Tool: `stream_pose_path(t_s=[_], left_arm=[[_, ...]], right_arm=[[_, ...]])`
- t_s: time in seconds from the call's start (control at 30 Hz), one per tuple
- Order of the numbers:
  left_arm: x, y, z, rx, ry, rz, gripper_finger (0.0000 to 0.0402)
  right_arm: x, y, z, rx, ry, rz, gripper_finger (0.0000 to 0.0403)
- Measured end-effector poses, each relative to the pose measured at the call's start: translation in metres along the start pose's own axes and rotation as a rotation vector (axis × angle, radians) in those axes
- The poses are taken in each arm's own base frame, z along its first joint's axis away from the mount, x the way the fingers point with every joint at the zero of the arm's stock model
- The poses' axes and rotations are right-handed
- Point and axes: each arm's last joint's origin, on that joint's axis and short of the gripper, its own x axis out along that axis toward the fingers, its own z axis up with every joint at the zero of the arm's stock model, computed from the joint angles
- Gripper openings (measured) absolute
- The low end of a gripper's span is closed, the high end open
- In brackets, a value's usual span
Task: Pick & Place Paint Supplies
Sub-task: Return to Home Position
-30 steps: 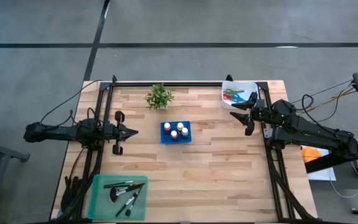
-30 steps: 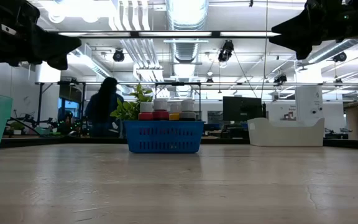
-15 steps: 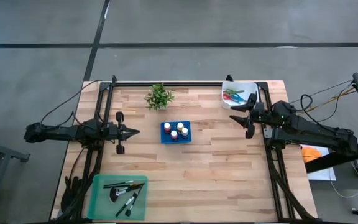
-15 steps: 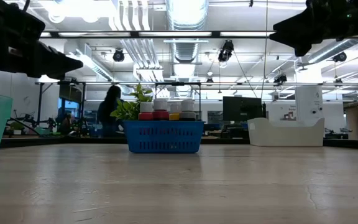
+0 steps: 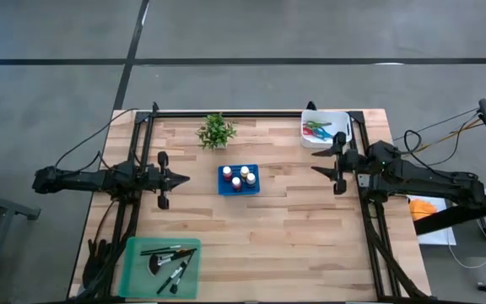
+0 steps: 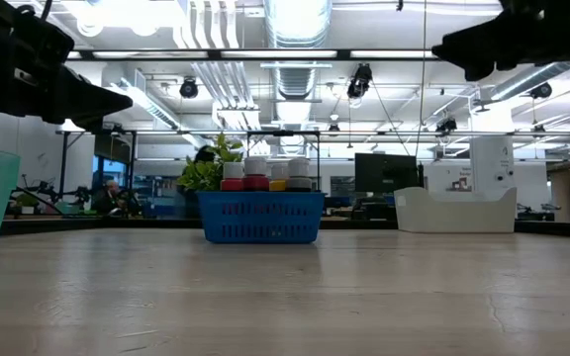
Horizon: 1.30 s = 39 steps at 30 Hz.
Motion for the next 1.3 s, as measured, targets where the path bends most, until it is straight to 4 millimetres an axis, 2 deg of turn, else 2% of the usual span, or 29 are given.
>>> stream_pose_path(t_s=[0.33,0.43,0.57,0.8,0.97,1.3], left_arm=[[0.000,0.000,0.000,0.000,0.001,0.000,0.0006],[0.000,0.000,0.000,0.000,0.003,0.000,0.0006],[0.000,0.000,0.000,0.000,0.003,-0.001,0.0006],[0.000,0.000,-0.001,0.000,0.004,-0.001,0.0006],[0.000,0.000,-0.001,0.001,0.008,-0.001,0.0006],[0.001,0.000,-0.001,0.001,0.013,-0.002,0.0007]], right_arm=[[-0.015,0.005,-0.018,0.115,-0.119,-0.024,0.0192],[-0.019,0.009,-0.034,0.139,-0.126,-0.006,0.0192],[-0.022,0.011,-0.055,0.137,-0.145,-0.072,0.0192],[-0.026,0.014,-0.057,0.122,-0.145,-0.065,0.0192],[-0.025,0.015,-0.067,0.058,-0.022,-0.213,0.0192],[-0.025,0.021,-0.065,-0.013,-0.029,-0.163,0.0192]])
